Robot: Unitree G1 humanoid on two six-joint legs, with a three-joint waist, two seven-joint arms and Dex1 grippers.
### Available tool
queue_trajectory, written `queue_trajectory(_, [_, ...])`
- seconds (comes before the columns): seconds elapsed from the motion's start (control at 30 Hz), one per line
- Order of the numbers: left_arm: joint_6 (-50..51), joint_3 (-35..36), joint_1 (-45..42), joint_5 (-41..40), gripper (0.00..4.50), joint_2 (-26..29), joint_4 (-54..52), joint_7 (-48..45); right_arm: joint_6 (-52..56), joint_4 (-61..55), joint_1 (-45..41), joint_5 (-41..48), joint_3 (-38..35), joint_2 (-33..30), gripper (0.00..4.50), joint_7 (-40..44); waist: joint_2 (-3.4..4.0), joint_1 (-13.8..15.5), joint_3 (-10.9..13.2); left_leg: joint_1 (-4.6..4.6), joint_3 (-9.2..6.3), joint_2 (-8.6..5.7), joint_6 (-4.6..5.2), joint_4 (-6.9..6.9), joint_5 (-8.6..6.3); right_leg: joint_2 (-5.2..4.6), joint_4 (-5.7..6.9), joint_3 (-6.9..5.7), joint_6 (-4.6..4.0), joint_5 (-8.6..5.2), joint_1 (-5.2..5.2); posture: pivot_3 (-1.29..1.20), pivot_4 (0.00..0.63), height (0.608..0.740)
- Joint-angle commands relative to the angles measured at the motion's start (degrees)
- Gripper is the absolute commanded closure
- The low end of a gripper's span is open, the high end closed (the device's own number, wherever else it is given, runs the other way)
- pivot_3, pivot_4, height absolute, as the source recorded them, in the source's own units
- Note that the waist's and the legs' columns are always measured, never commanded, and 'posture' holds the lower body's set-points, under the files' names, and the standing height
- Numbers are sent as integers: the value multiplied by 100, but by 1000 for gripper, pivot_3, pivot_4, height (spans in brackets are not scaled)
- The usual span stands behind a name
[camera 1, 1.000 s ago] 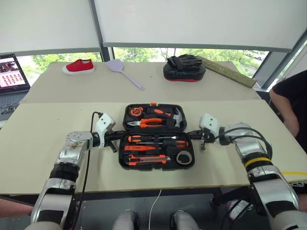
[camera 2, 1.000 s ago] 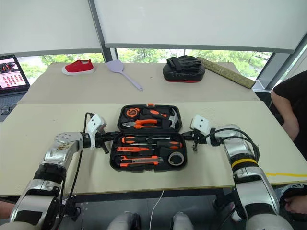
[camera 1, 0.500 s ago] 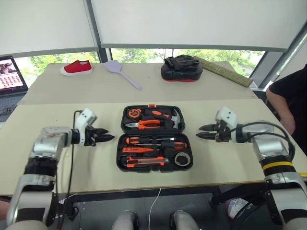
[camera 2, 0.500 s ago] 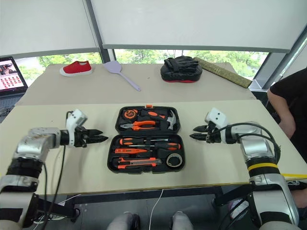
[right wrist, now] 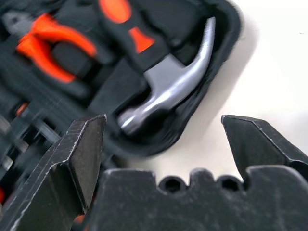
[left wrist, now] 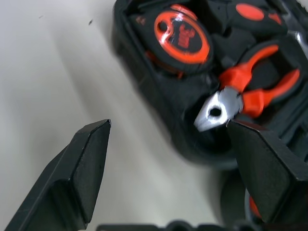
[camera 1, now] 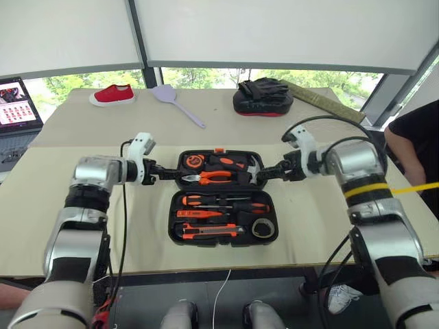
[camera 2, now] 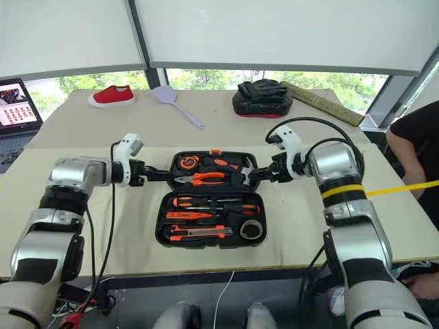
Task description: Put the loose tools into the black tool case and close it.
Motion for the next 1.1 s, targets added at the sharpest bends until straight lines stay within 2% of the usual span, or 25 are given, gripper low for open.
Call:
queue_trajectory(0.03, [-125, -13, -146, 76, 369, 45, 141, -26, -276, 457, -301, -53, -84, 74, 18, -150, 0, -7, 1, -2, 1, 0, 1, 0, -1, 0, 0, 1, 0, 0, -1, 0, 150, 740])
queue_trajectory(0.27, [-121, 8, -202, 118, 369, -108, 301, -7, -258, 689, -276, -60, -71, 107, 18, -157, -1, -10, 1, -8, 1, -1, 1, 0, -1, -1, 1, 0, 1, 0, -5, 0, 150, 740])
queue_trajectory(0.33, [-72, -23, -224, 154, 369, -151, 349, -34, -296, 791, -280, -97, -56, 154, 537, -228, -1, -9, 1, -8, 0, -1, 0, 0, 0, -1, 2, 0, 1, 1, -5, 0, 150, 740])
queue_trajectory(0.37, [-57, -52, -226, 177, 623, -156, 371, -70, -300, 842, -289, -114, -52, 179, 685, -257, -1, -14, 1, -6, 0, -1, 0, 0, 0, -1, 2, 0, 1, 1, -4, 0, 150, 740])
queue_trajectory(0.43, [-25, -77, -231, 194, 1137, -164, 434, -135, -279, 1088, -352, -157, -64, 259, 1342, -362, -1, -20, 1, -5, 0, -1, -1, 0, 0, -1, 4, 0, 1, 1, -4, 0, 150, 740])
queue_trajectory(0.5, [-54, -2, -265, 170, 2010, -208, 621, -104, -216, 1402, -457, -135, -155, 339, 2132, -449, -1, -24, 1, -1, 0, 0, -3, 0, 2, -1, 7, 0, 1, 1, -3, 0, 150, 740])
queue_trajectory(0.53, [-49, 56, -297, 143, 2238, -239, 734, -66, -184, 1537, -510, -114, -210, 368, 2344, -491, -1, -18, 1, -1, -1, 0, -4, 0, 3, -1, 7, 0, 1, 1, -3, 0, 150, 740])
queue_trajectory(0.57, [-70, 106, -329, 120, 2774, -273, 868, -50, -201, 1673, -560, -93, -278, 399, 2846, -570, -1, -15, 1, 1, -1, -1, -5, 0, 3, -1, 8, -1, 1, 2, 0, 0, 150, 740])
queue_trajectory(0.63, [-121, 196, -383, 97, 3404, -332, 1076, -9, -269, 1875, -633, -80, -415, 451, 3402, -755, -1, -11, 1, 4, -2, -1, -5, 0, 3, -1, 7, -1, 1, 2, 5, 0, 150, 740])
queue_trajectory(0.7, [-180, 305, -430, 71, 4216, -379, 1218, 34, -348, 1995, -670, -40, -567, 483, 4175, -897, -1, -6, 1, 10, -4, -1, -5, 1, 4, -1, 7, -1, 2, 3, 12, 0, 150, 740])
queue_trajectory(0.73, [-221, 365, -442, 52, 4461, -396, 1260, 49, -381, 2028, -682, -8, -655, 494, 4458, -953, -1, -9, 1, 24, -4, -1, -5, 1, 4, -2, 6, -1, 2, 3, 23, 0, 150, 740])
queue_trajectory(0.8, [-290, 456, -454, 28, 4461, -418, 1312, 71, -506, 2045, -684, 39, -802, 513, 4458, -1036, 0, -11, 1, 45, -6, -1, -5, 1, 4, -2, 6, -4, 2, 3, 46, 0, 150, 740])
queue_trajectory(0.93, [-1173, 1073, -187, -342, 4461, -441, 1013, 269, -1790, 1062, -282, 488, -1343, 557, 4458, -804, -1, -20, 2, 47, -15, 0, -11, 1, 14, -2, 5, -6, 1, 13, 47, 0, 150, 740])
queue_trajectory(1.1, [-2317, 1471, 649, -776, 4461, -477, -134, -277, -3363, -912, 1074, 480, -1171, 375, 4458, -319, -1, -25, 5, -1, -13, 0, -13, 0, 19, -2, 10, -2, -3, 21, -2, 0, 150, 740])
